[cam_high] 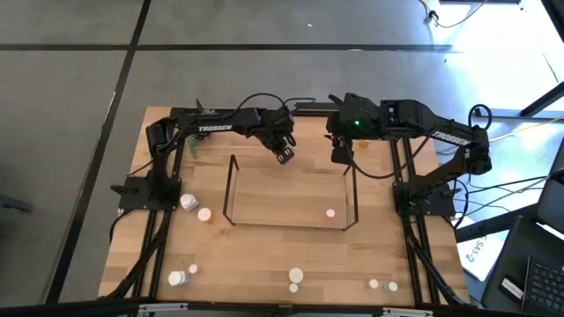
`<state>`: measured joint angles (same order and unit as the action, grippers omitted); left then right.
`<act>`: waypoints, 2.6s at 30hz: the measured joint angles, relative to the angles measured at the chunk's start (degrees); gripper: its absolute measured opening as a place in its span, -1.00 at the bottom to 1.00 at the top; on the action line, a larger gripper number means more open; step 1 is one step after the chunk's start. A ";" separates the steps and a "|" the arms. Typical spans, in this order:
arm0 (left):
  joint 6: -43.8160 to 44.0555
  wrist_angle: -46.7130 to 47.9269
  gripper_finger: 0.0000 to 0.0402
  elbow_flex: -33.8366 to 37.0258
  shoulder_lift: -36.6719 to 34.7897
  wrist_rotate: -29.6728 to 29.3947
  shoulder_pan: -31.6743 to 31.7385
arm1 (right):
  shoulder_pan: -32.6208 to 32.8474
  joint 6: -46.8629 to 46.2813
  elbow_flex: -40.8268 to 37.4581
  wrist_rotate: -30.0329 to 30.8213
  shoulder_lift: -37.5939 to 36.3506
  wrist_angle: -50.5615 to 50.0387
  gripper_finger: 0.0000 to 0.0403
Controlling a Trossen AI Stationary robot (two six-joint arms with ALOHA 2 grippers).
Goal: Pick and place medicine bottles onto shelf by color
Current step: Put the top light blue pill bottle on the shelf
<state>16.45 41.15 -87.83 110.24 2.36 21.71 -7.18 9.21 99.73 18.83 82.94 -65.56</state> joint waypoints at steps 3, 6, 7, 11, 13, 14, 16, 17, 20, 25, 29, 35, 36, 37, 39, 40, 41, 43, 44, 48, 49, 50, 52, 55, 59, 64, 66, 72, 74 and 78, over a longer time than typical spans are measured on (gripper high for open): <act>-0.05 -0.02 -0.78 0.00 0.00 0.19 -0.17 | 0.00 0.00 0.01 0.00 0.00 0.00 -0.02; -0.50 -0.02 -0.57 0.00 0.00 0.30 -0.18 | 0.00 0.00 0.01 0.02 0.00 0.00 -0.02; -1.02 -0.04 -0.49 0.00 0.00 0.28 -0.13 | 0.00 0.00 0.01 0.02 0.00 0.00 -0.02; -4.95 -0.29 -0.20 0.00 0.00 0.25 -0.14 | 0.00 0.00 0.01 0.00 0.00 0.00 -0.02; -4.78 -0.65 -0.06 0.00 0.00 0.03 -0.14 | 0.00 0.00 0.01 0.02 0.00 0.00 -0.02; -4.74 -0.91 0.00 0.00 0.00 -0.25 -0.14 | 0.00 0.00 0.01 0.01 0.00 0.00 -0.02; -4.68 -1.75 0.12 0.00 0.29 -1.13 -0.14 | 0.00 0.00 0.01 0.01 0.00 0.00 -0.02; -4.68 -2.78 0.18 -0.04 0.75 -1.35 -0.12 | 0.00 0.00 0.01 0.02 0.00 0.00 -0.02; -4.66 -2.28 0.32 0.12 1.32 -1.43 0.44 | 0.00 0.00 0.01 0.02 -0.02 0.00 -0.02; -4.87 -2.87 0.43 0.24 4.15 -1.53 1.45 | 0.00 0.01 0.03 0.02 -0.02 0.06 -0.02; -5.22 -4.46 0.44 0.01 5.34 -1.76 2.11 | -0.02 0.00 0.08 0.03 -0.02 0.20 -0.02; -6.40 -6.37 0.45 -0.03 8.01 -1.73 2.13 | 0.00 0.01 0.08 0.00 -0.02 0.58 -0.02; -6.43 -6.32 0.45 -0.04 8.36 -1.66 2.15 | 0.00 0.00 0.08 -0.11 -0.02 0.62 -0.02; -6.51 -6.32 0.45 -0.04 8.84 -1.60 2.16 | -0.01 0.02 0.08 -0.43 -0.02 0.63 -0.02; -6.54 -7.26 0.45 -0.02 10.06 -1.60 2.15 | 0.00 0.02 0.08 -0.55 -0.02 0.63 -0.02; -6.54 -7.50 0.45 0.02 10.54 -1.60 2.15 | 0.00 0.02 0.08 -0.57 -0.02 0.63 -0.02; -6.56 -7.84 0.45 0.02 10.94 -1.60 2.17 | 0.00 0.02 0.08 -0.58 -0.02 0.63 -0.02; -6.56 -8.53 0.45 0.00 11.59 -1.61 2.19 | 0.00 0.02 0.08 -0.63 -0.02 0.63 -0.02; -6.56 -8.43 0.45 0.00 11.96 -1.63 2.18 | -0.02 0.02 0.08 -0.59 -0.02 0.63 -0.02; -9.07 -9.42 0.45 0.03 12.38 -3.65 1.75 | -0.01 0.02 0.08 -0.55 -0.02 0.63 -0.02; -9.52 -10.04 0.45 -0.01 12.33 -4.53 1.60 | 0.00 0.02 0.08 -0.55 -0.02 0.63 -0.02; -9.55 -10.08 0.45 -0.02 12.31 -5.34 1.48 | 0.00 0.02 0.08 -0.54 -0.02 0.63 -0.02; -9.51 -10.18 0.45 -0.02 12.31 -6.60 1.06 | 0.00 0.02 0.08 -0.52 -0.02 0.63 -0.02; -9.57 -11.07 0.45 -0.02 12.31 -8.73 0.44 | 0.00 0.02 0.08 -0.50 -0.02 0.63 -0.02; -9.51 -11.35 0.44 -0.02 12.31 -10.81 -0.15 | 0.00 0.02 0.08 -0.50 -0.02 0.63 -0.02; -9.41 -11.25 0.38 -0.02 12.31 -10.61 -0.17 | 0.00 0.02 0.08 -0.50 -0.02 0.61 -0.02; -9.09 -11.04 0.35 -0.02 12.31 -10.59 -0.12 | 0.00 0.02 0.08 -0.50 -0.02 0.61 -0.02; -7.61 -9.50 0.30 0.08 13.08 -8.88 -0.09 | -0.02 0.00 0.08 -0.48 -0.02 0.61 -0.02; -7.86 -10.02 0.29 0.02 13.27 -9.19 -0.14 | -0.02 0.02 0.08 -0.48 -0.02 0.62 -0.02; -7.89 -10.10 0.26 0.00 13.35 -9.27 -0.14 | -0.02 0.02 0.08 -0.48 -0.02 0.61 -0.02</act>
<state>8.56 31.05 -87.83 123.59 -6.91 21.56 -7.20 9.23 99.81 18.35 82.91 -64.95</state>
